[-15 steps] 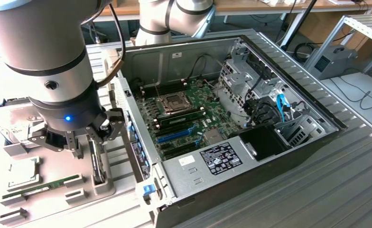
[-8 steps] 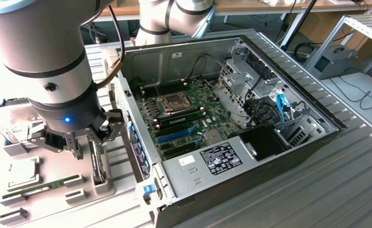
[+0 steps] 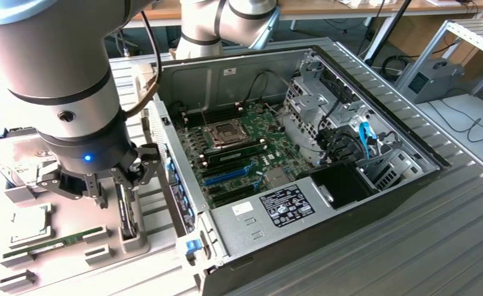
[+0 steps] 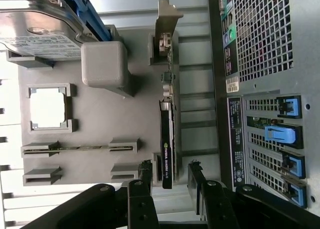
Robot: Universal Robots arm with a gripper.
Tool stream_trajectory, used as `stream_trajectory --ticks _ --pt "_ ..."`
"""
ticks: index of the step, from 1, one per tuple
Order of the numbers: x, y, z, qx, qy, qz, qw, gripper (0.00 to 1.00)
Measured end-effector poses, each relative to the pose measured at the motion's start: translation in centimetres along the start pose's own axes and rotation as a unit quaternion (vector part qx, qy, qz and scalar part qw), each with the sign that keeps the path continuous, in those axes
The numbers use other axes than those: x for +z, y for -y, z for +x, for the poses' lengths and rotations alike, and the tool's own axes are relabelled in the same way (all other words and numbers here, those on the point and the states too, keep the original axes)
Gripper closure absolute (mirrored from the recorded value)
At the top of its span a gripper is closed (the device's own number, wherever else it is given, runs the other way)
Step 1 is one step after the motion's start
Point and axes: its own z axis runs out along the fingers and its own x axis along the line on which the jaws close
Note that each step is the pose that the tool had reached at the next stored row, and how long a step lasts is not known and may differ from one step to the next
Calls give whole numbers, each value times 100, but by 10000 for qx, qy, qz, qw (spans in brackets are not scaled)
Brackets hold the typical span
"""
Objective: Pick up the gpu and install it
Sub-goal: 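Pick up the gpu and move the gpu toward the slot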
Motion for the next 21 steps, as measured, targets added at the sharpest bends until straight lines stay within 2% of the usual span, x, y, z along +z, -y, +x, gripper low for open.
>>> stream_trajectory --ticks 3,4,5,6,7,8,9,10,12,13,16,17,21 --pt "11 -6 2 0 1 8 10000 58" --pt "13 -11 2 0 1 17 10000 58" --pt "19 -22 3 -1 3 38 10000 58" --pt "37 -108 5 -6 14 187 9998 58" --pt "80 -219 2 -15 16 205 9998 58" --pt "155 -318 12 -16 16 213 9998 58" --pt "187 -368 17 -16 16 214 9998 58" --pt "290 -430 24 -17 16 214 9998 58" --pt "512 -454 32 -17 16 214 9998 58" --pt "552 -456 33 -17 16 215 9998 58" --pt "552 -456 33 -17 16 215 9998 59" --pt "552 -456 33 -17 16 215 9998 74" --pt "524 -457 33 -17 17 216 9998 74"
